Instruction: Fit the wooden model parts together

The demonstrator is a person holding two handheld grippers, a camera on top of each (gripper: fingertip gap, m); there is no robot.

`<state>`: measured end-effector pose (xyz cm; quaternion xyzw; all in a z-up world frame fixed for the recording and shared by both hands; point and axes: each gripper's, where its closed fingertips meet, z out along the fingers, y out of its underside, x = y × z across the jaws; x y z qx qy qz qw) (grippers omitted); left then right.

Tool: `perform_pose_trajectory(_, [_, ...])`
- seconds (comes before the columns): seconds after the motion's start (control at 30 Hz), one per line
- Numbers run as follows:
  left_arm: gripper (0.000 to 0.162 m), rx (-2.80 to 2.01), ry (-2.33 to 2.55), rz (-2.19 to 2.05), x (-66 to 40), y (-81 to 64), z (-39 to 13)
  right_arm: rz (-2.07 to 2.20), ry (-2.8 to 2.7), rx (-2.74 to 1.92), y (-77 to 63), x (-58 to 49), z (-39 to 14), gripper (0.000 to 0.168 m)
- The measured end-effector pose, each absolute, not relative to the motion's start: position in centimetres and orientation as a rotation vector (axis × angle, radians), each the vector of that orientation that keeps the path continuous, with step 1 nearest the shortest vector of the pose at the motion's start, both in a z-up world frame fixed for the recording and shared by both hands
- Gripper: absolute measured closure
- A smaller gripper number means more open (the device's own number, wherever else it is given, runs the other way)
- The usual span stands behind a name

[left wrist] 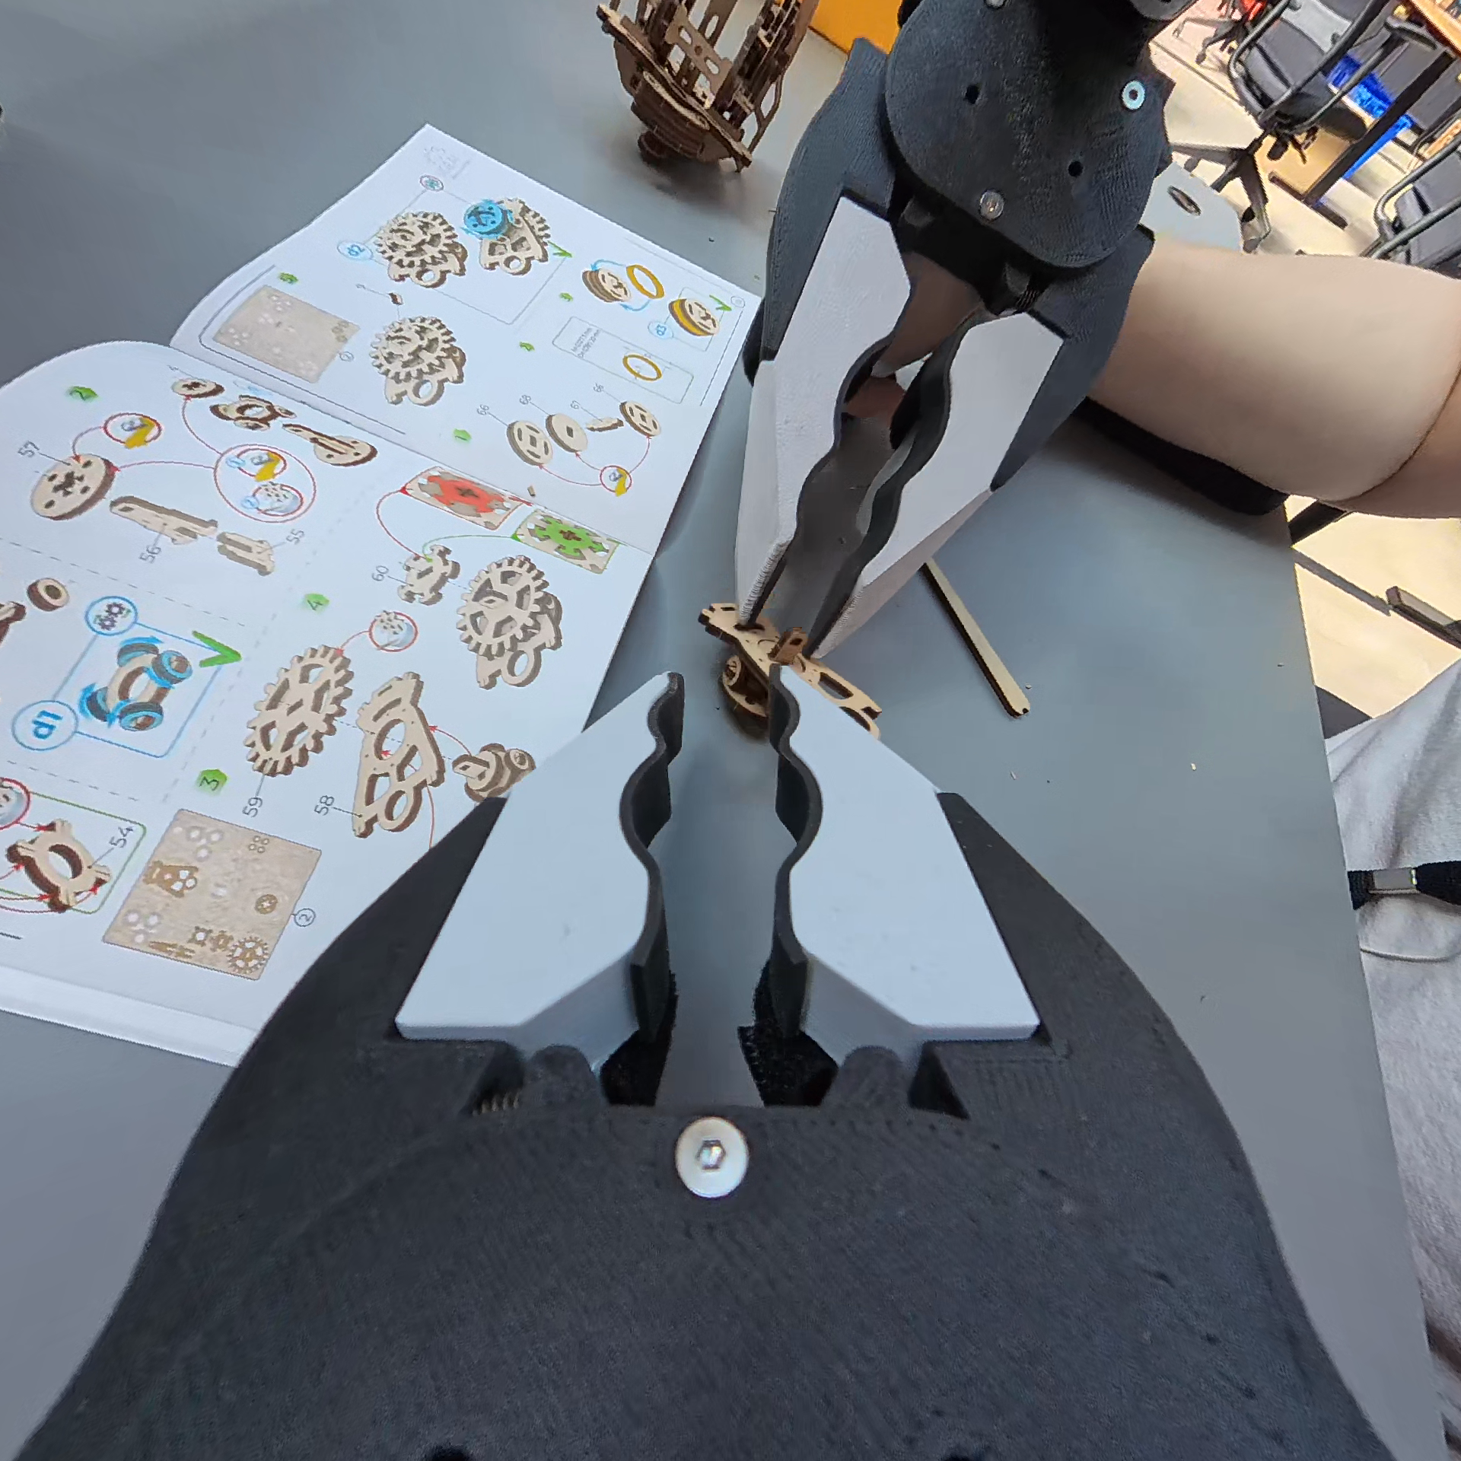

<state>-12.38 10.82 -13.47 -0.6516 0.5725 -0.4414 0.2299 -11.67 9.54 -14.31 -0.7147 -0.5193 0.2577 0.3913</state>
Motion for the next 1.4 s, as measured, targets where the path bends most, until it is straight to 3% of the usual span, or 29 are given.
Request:
perform_pose_trajectory(0.4, [0.162,-1.815,1.608,-1.219,-12.5,10.5,-13.8,0.659,-1.315,-1.802,9.5,-12.2,-14.0,0.149])
perform_pose_trajectory(1.0, [0.162,-1.865,1.605,-1.277,-12.5,10.4,-14.1,0.700,-1.298,-1.818,9.5,-12.3,-14.0,0.149])
perform_pose_trajectory(1.13, [0.150,-1.841,1.511,-1.364,-12.7,11.0,-12.8,0.703,-1.292,-1.793,9.4,-12.4,-13.5,0.142])
perform_pose_trajectory(1.4, [0.149,-1.813,1.339,-1.574,-13.9,11.7,-10.1,0.687,-1.247,-1.805,9.5,-10.9,-13.0,0.143])
